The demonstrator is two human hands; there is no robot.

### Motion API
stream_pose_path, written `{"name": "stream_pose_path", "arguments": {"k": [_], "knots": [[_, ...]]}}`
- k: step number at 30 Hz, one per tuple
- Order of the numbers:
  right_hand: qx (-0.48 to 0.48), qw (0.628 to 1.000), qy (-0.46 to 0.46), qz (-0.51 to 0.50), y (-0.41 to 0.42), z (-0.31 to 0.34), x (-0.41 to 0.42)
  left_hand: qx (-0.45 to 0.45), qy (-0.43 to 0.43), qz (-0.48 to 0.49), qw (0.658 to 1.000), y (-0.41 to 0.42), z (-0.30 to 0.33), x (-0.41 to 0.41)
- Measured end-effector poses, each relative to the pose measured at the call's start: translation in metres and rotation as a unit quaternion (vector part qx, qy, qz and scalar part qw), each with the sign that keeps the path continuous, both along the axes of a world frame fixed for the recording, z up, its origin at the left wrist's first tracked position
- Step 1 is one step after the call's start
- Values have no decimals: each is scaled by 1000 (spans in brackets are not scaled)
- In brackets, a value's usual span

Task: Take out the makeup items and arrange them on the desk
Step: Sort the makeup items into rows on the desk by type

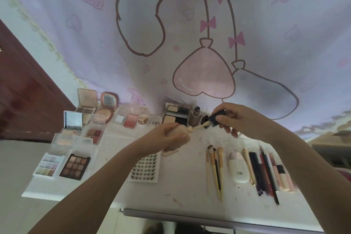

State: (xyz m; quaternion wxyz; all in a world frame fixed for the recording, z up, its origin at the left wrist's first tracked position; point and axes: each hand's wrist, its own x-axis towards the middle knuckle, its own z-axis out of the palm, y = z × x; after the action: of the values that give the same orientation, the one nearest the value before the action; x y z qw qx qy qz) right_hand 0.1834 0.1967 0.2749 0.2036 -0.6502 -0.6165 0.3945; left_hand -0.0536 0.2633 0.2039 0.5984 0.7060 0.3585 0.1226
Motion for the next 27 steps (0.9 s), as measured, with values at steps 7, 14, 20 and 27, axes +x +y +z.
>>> {"name": "stream_pose_path", "arguments": {"k": [7,14,20,27], "knots": [[9,1000,-2,-4,1,-1,8,27,50,0,998,2,-7,4],[-5,998,47,-43,1,-13,18,30,63,-5,998,5,-6,10],[-33,987,126,-96,-1,-22,26,17,69,14,997,11,-15,12],[-108,898,368,-218,-21,-72,35,15,77,70,995,9,-48,25]]}}
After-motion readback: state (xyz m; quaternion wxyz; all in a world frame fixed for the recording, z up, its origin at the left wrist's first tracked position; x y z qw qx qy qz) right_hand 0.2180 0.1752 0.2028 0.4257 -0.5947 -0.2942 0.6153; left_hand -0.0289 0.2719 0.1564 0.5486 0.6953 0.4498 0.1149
